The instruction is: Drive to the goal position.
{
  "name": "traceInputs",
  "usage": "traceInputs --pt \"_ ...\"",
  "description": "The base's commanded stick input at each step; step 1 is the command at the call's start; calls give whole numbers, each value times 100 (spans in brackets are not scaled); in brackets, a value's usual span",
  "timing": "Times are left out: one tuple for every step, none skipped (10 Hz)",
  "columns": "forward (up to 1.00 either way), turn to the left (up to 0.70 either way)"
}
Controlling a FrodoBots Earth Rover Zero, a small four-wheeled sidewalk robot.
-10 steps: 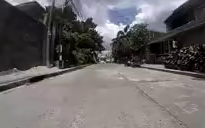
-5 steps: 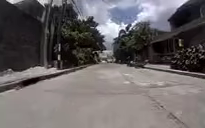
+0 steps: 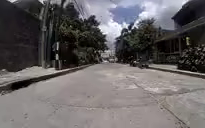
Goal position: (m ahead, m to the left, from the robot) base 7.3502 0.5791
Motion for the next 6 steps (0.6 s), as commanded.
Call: traceInputs --pt "100 5" --pt "100 5" --pt "100 5" --pt "100 5" --pt "100 5" --pt "100 5"
